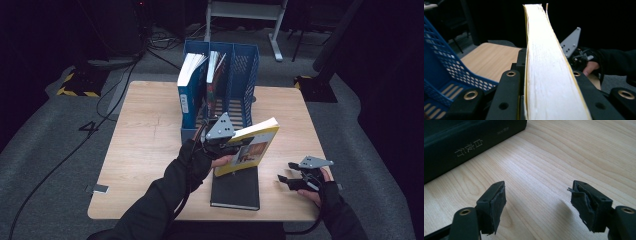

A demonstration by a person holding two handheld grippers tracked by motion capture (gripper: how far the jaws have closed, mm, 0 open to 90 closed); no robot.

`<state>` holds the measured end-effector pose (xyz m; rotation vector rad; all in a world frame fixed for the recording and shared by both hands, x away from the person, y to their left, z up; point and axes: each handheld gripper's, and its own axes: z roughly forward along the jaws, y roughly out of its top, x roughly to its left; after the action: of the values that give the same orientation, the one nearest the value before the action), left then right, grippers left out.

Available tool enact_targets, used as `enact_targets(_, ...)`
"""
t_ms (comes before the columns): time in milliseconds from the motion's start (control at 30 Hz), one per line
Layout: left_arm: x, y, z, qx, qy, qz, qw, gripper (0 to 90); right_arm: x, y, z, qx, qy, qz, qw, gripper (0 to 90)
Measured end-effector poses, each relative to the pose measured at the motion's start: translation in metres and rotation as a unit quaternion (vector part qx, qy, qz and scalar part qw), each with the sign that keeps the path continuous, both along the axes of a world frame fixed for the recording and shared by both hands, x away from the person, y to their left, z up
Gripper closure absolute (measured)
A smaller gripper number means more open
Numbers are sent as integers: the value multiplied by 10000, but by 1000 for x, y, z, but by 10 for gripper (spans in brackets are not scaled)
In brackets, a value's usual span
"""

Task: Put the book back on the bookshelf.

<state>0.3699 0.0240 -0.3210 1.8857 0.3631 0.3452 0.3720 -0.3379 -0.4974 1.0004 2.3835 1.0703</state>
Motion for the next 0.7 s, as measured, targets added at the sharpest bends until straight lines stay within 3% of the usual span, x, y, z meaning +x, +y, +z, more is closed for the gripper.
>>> enact_targets(200, 7, 19, 10, -169, -51, 442, 9989, 751, 0, 2, -2, -45, 34, 15, 10000, 285)
enact_targets(400, 15, 41, 22, -352, -87, 885, 9954, 751, 0, 1, -2, -22, 40, 25, 10000, 284)
enact_targets(700, 31, 63, 37, -473, -107, 1580, 9863, 751, 1, 2, -2, -56, 54, 13, 10000, 285)
